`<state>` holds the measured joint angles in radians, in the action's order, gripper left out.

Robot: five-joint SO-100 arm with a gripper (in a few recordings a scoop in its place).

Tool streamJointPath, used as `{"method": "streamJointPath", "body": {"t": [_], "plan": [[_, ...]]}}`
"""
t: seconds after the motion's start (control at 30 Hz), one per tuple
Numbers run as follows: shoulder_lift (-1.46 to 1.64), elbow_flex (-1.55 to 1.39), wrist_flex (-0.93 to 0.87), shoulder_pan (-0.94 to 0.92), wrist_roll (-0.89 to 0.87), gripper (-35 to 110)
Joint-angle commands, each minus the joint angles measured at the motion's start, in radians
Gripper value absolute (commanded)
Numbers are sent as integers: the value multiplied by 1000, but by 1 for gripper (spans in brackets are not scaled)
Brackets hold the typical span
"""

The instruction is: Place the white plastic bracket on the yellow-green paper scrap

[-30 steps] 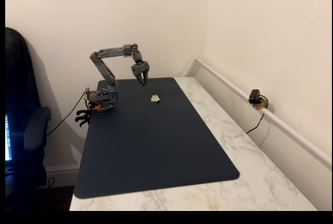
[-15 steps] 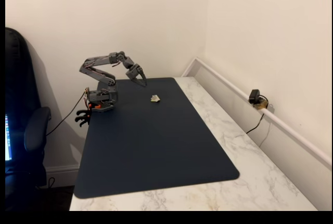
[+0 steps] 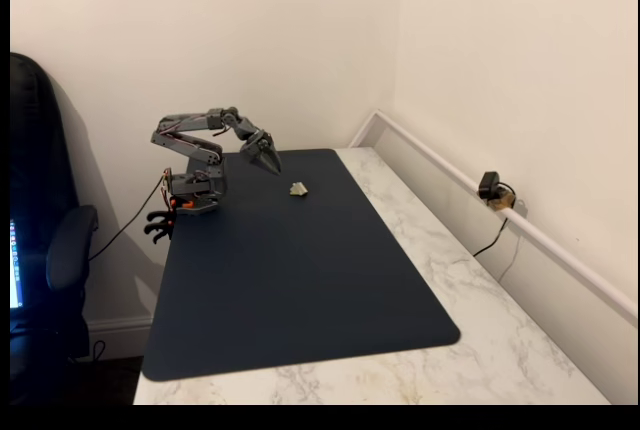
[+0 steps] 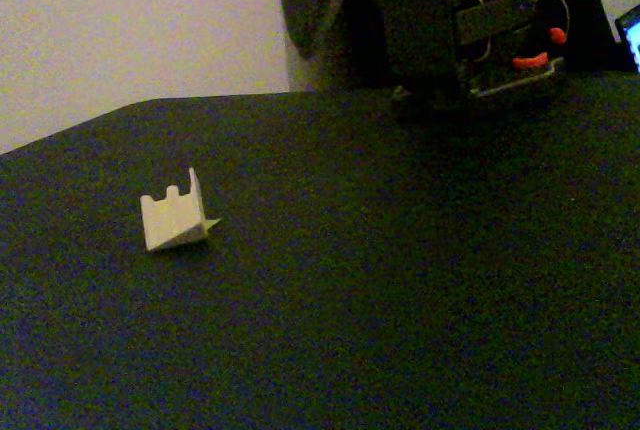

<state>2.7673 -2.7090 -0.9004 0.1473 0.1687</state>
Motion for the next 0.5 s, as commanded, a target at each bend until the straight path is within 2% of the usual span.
{"method": "streamJointPath", "body": {"t": [0.0,0.33,0.47], "plan": [[95,-71,15,9,-5,0],[520,-298,-98,8,-35,1],[537,-321,-112,8,-43,0]]}}
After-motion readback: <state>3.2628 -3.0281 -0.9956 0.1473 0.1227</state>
